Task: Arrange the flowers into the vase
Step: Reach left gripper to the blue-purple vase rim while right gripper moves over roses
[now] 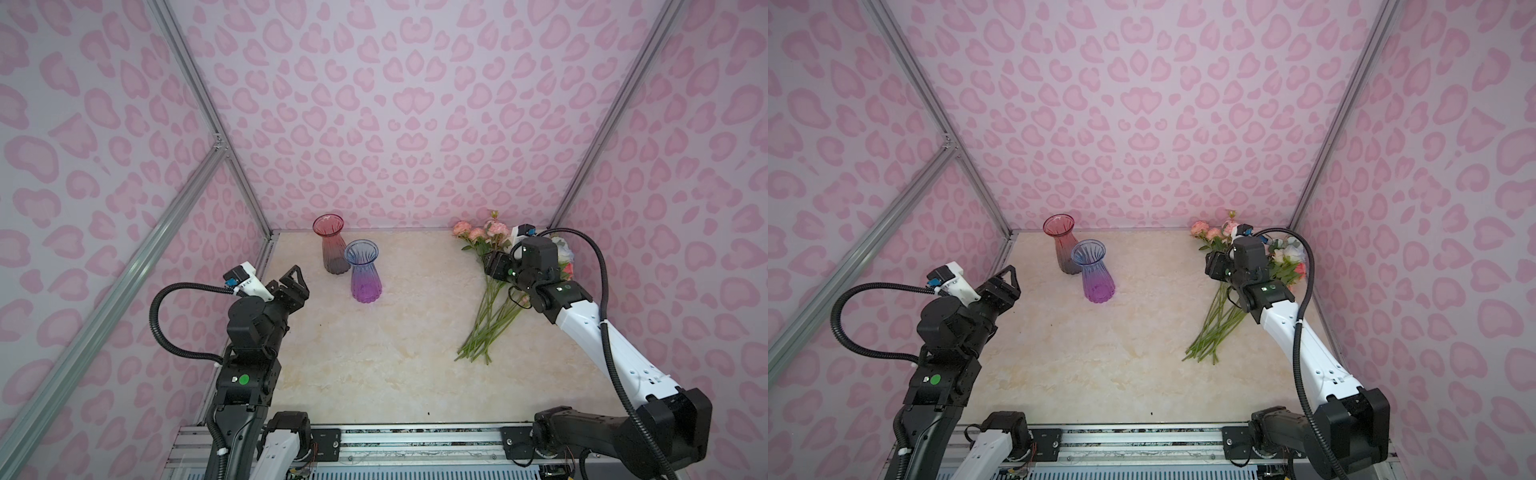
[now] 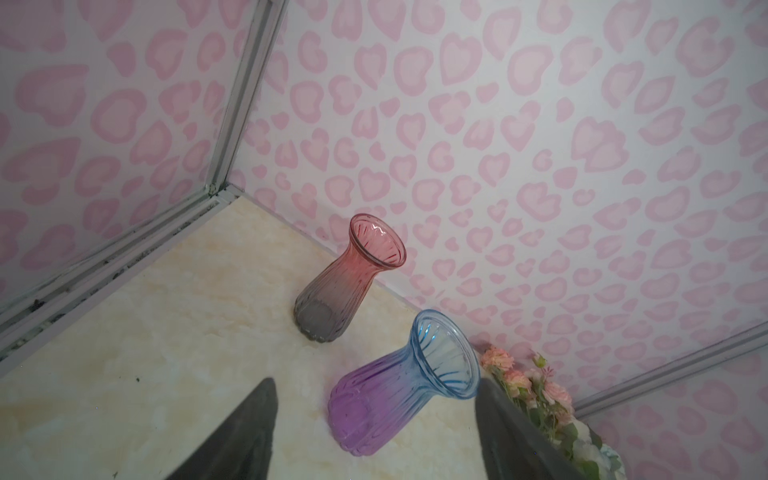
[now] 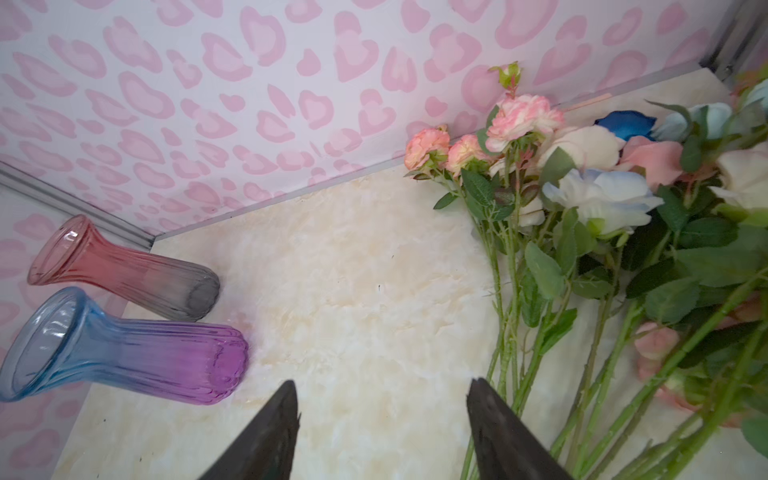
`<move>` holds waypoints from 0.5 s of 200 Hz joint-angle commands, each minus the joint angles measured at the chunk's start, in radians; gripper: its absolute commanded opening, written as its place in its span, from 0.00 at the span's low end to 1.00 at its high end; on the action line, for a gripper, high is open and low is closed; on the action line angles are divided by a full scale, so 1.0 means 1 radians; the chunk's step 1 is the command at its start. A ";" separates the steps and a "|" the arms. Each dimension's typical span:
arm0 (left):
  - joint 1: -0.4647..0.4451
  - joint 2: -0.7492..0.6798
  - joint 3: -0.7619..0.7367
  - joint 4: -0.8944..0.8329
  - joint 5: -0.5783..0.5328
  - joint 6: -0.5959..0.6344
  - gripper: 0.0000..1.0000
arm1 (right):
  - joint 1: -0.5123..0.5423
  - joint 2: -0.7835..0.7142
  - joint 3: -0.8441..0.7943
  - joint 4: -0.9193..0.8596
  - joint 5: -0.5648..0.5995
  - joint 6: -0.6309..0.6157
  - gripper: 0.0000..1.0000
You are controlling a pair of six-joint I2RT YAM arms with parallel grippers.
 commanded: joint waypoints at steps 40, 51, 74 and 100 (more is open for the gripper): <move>-0.008 0.392 0.302 -0.216 0.292 0.080 0.59 | 0.061 -0.024 -0.024 -0.090 0.056 -0.016 0.65; -0.016 0.468 0.360 -0.242 0.308 0.087 0.59 | 0.064 -0.022 -0.027 -0.092 0.067 -0.017 0.65; -0.036 0.612 0.477 -0.294 0.322 0.101 0.59 | 0.070 -0.019 -0.028 -0.103 0.093 -0.039 0.65; -0.075 0.730 0.597 -0.340 0.329 0.111 0.57 | 0.069 -0.030 -0.042 -0.117 0.164 -0.063 0.65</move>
